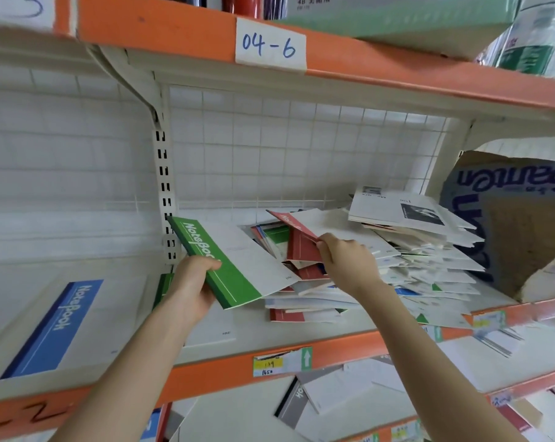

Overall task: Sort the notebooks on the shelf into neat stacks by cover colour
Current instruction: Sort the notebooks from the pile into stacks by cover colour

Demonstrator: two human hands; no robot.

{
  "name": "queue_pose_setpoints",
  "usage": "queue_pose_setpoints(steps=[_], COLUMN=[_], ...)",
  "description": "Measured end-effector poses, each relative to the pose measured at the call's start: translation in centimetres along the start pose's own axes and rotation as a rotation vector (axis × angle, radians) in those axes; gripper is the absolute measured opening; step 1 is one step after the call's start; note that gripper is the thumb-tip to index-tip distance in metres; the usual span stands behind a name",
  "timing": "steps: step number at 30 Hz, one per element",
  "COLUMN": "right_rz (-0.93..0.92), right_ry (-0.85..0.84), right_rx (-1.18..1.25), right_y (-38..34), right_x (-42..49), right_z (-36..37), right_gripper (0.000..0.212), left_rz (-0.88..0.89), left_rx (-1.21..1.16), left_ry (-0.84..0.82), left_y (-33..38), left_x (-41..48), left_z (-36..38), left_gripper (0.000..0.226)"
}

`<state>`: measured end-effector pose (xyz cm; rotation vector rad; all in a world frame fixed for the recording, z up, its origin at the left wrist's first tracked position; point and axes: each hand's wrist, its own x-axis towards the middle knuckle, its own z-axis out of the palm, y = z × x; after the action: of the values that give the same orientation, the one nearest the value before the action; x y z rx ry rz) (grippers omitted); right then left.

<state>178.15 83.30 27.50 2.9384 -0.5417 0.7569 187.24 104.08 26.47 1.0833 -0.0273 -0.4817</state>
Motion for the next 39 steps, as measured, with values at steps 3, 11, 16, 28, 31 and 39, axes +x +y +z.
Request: queue_pose_setpoints(steps=[3,11,16,28,31,39], right_rz=[-0.075,-0.458,-0.545,0.039,-0.033,-0.116], right_ry=[0.039,-0.120,-0.235,-0.209,-0.198,-0.130], right_rx=[0.102,0.334,0.471,-0.004,-0.049,-0.133], right_y=[-0.9,-6.8,-8.8,0.9,1.0,-0.1], right_x=[-0.4,-3.5,-4.2,-0.4,-0.7,-1.2], right_z=[-0.6,-1.6,-1.6,0.8,0.0,-1.4], right_gripper=[0.033,0.055,0.050,0.038,0.030,0.032], left_rz=[-0.030,-0.072,-0.080,-0.077,-0.077,-0.056], left_rx=[-0.026,-0.182,-0.128,-0.053,-0.052,-0.026], left_ry=[-0.011,-0.010,0.009,0.012,0.008,0.006], left_y=[-0.2,-0.7,-0.6,-0.9,-1.1,-1.2], left_x=[-0.1,-0.6,-1.1,-1.3,-1.3,-1.2], left_z=[0.0,-0.3,-1.0,-0.8,-0.3,0.1], left_gripper=[0.025,0.028,0.028,0.021,0.018,0.025])
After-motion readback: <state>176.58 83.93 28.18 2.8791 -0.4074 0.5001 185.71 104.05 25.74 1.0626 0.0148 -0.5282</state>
